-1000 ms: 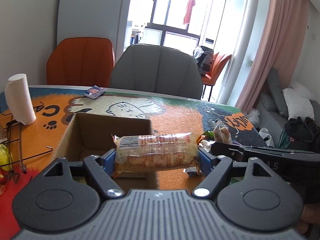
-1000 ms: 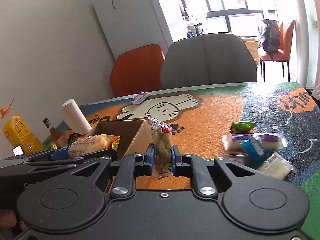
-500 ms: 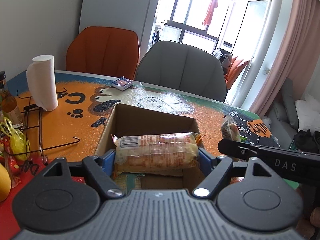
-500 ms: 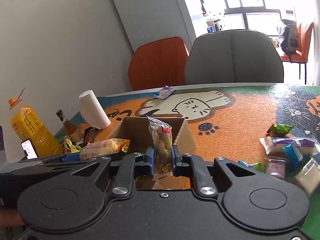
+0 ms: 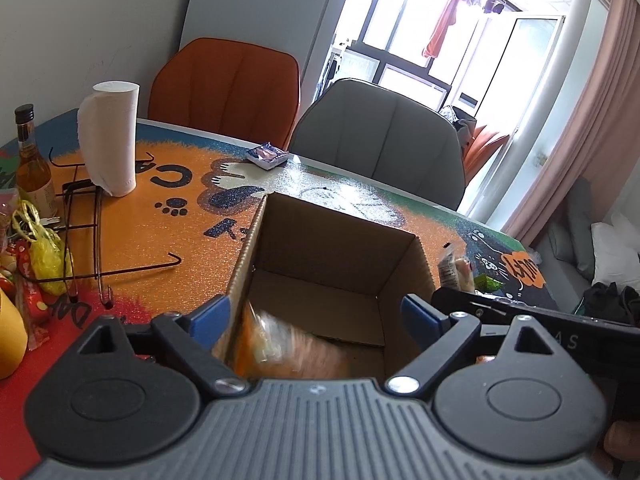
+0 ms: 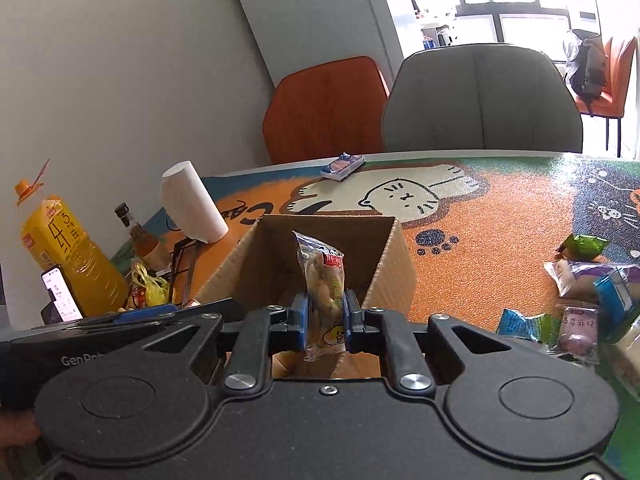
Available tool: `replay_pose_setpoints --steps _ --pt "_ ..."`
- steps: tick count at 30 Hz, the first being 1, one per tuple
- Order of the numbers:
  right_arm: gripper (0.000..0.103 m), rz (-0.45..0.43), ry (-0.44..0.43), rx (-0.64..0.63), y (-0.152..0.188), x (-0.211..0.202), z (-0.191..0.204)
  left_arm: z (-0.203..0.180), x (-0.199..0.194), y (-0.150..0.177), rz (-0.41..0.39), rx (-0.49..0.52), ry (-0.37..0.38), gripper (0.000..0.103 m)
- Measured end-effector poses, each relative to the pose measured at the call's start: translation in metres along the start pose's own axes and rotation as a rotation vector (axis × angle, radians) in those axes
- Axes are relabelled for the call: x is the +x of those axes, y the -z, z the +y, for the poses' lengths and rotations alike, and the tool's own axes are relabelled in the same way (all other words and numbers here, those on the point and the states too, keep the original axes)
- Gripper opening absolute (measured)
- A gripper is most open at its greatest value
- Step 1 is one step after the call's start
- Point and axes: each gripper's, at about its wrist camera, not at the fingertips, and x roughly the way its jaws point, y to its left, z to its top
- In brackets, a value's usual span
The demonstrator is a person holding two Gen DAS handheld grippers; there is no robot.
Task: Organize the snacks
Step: 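Carry both snacks over the box and open both grippers to drop them, then move both open tools back toward the remaining snack pile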
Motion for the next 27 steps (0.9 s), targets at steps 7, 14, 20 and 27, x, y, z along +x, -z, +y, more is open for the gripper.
replay_pose_setpoints --steps 7,14,20,27 --pt "0.025 0.022 -0.058 0.021 0.001 0.003 0.002 0.005 -0.007 0.0 -0.013 -0.021 -0.017 0.092" --pt "0.039 0.011 -0.041 0.054 0.002 -0.006 -0.007 0.001 -0.007 0.005 0.0 -0.015 -0.022 0.092" --pt "0.046 -0.005 -0.004 0.079 0.005 -0.021 -0.025 -0.011 -0.005 0.008 0.005 -0.001 -0.04 0.096" --pt "0.059 -0.031 0.052 0.121 0.01 -0.042 -0.056 -0.031 -0.002 0.012 0.018 0.018 -0.03 0.098"
